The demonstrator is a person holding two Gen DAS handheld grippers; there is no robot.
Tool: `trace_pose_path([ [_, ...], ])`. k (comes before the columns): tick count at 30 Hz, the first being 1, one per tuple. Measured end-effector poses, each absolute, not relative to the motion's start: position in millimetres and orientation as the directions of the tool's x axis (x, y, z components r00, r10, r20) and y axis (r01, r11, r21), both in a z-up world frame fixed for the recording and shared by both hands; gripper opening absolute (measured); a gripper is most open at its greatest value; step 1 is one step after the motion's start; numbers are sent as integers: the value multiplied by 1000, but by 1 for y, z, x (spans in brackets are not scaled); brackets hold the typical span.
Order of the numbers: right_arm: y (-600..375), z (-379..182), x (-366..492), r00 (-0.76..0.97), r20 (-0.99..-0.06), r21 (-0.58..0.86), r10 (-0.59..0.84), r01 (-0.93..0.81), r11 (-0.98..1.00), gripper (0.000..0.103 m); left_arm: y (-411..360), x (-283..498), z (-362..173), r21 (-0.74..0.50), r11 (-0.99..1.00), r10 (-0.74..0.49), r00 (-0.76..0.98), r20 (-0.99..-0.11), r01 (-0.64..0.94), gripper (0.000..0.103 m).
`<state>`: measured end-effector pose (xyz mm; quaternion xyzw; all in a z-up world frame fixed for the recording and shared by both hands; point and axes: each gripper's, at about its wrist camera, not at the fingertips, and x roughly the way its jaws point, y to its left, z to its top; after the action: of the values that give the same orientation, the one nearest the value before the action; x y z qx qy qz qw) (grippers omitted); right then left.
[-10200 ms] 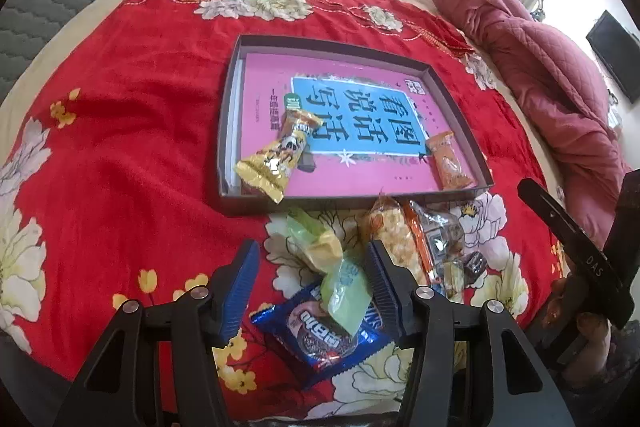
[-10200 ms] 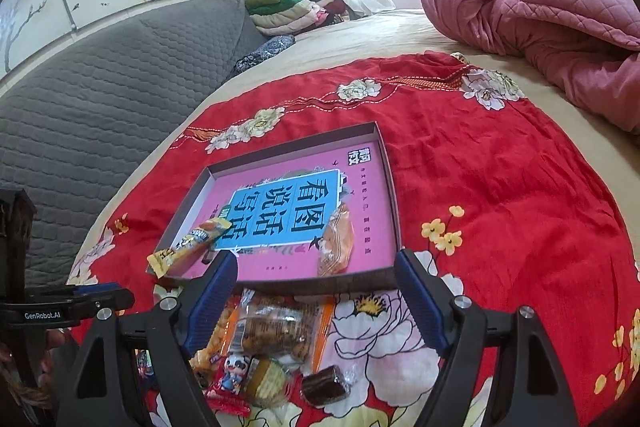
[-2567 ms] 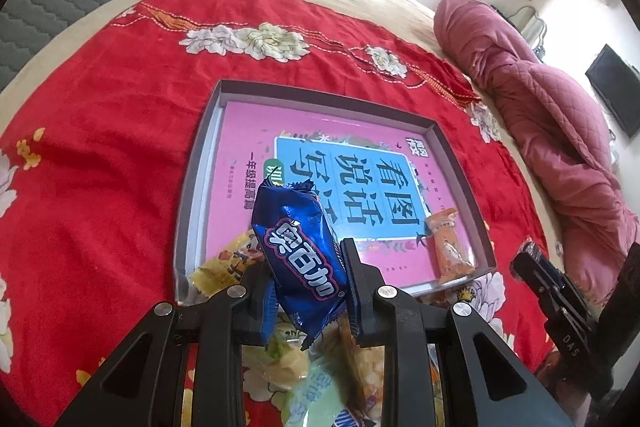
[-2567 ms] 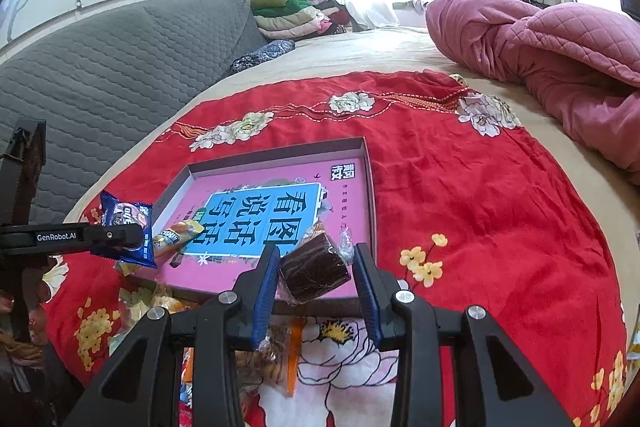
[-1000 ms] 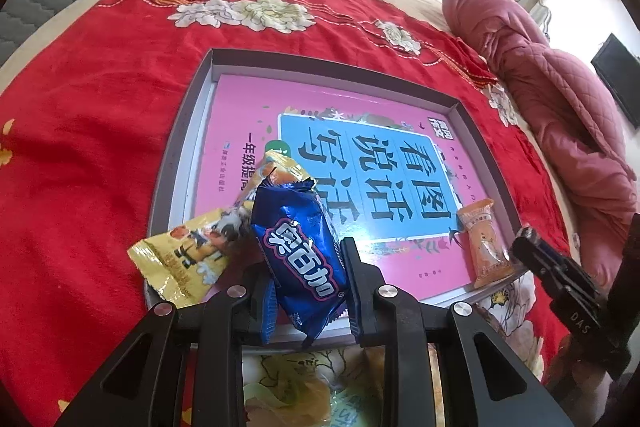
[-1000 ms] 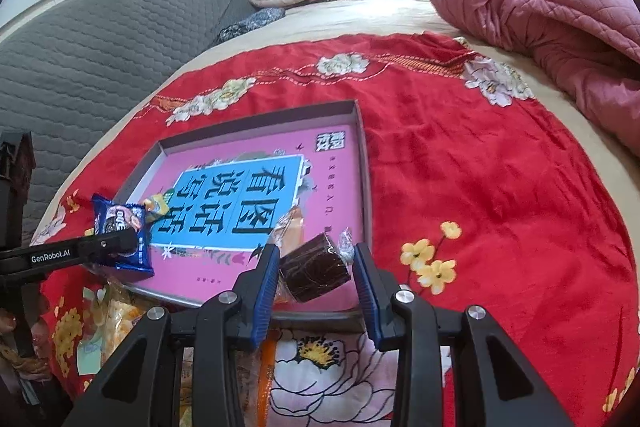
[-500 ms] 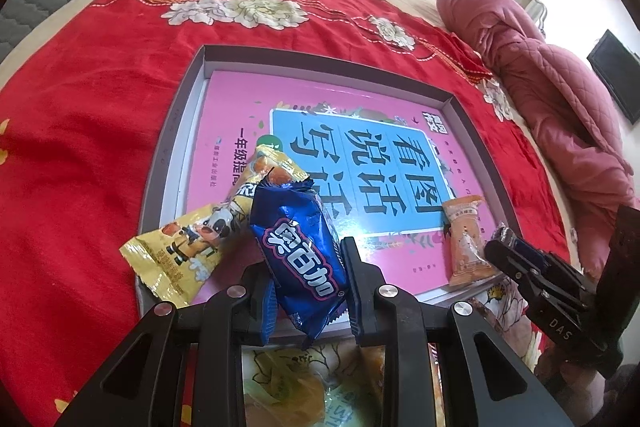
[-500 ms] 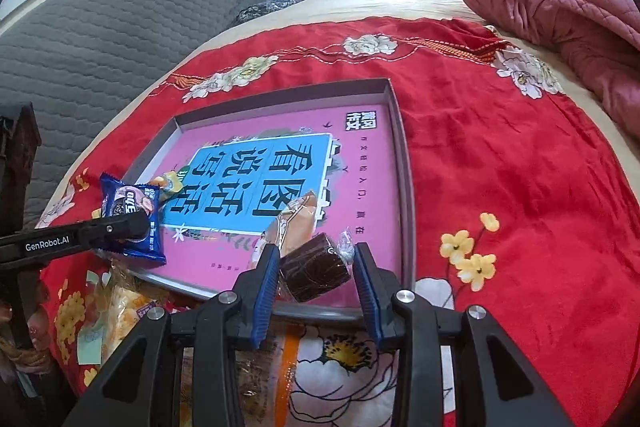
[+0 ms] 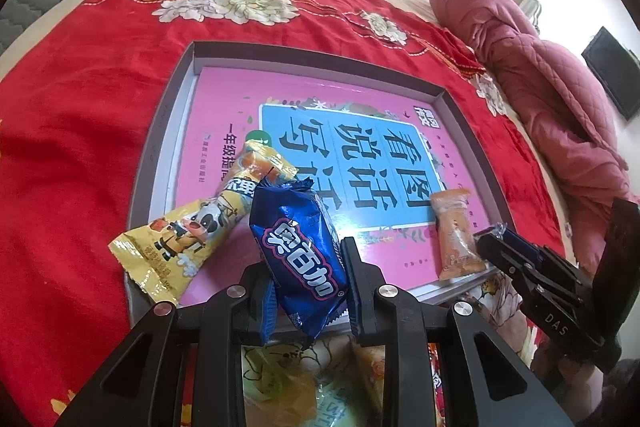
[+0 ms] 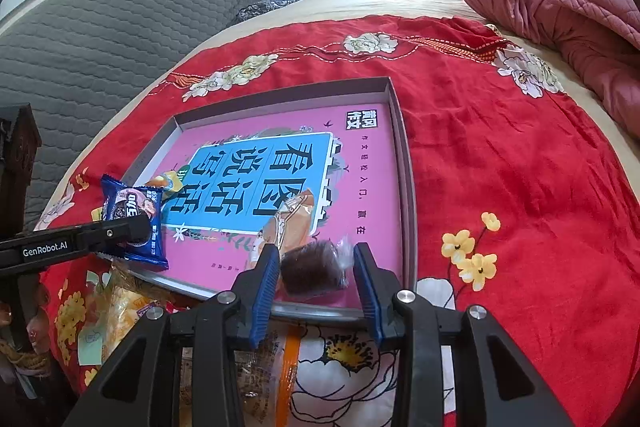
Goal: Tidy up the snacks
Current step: 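Lower the blue packet with the left tool while the right tool lowers the chocolate into the tray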
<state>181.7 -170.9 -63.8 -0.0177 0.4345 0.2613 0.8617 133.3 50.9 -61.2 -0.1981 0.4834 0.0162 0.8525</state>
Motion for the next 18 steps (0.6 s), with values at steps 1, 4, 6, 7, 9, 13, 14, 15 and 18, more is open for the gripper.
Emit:
trace_pose_path([
  [1,-170,-64,182,486,-757,199,437,-466,862,38,50,133,-61,-320,922,-164,532,-831,-216,29],
  [4,-171,-63,182,487,-757,199,435,-462,864,38,48,134,-61,-321,924,-169,531,-831,-207,29],
  [6,-172,-63,182,487,-757,202,436,-460,864,39,47,134,-61,-321,925,-172,530,-831,-202,29],
  [7,-172,-63,182,489,-756,200,434,-459,865,39,46,134,-61,-320,926,-173,529,-831,-200,29],
  [9,-173,-63,181,488,-756,202,435,-458,866,39,46,134,-61,-319,927,-175,524,-834,-198,30],
  [13,-174,-63,181,488,-757,204,435,-456,866,39,45,135,-63,-318,927,-177,513,-840,-201,33],
  [14,-174,-62,181,488,-757,203,434,-456,867,39,45,135,-64,-316,927,-176,509,-843,-203,36],
  [15,-174,-62,181,488,-757,204,435,-456,866,39,45,134,-64,-314,927,-174,508,-844,-204,38],
  [18,-173,-62,181,488,-757,203,434,-456,867,39,46,134,-64,-312,927,-172,507,-845,-206,39],
])
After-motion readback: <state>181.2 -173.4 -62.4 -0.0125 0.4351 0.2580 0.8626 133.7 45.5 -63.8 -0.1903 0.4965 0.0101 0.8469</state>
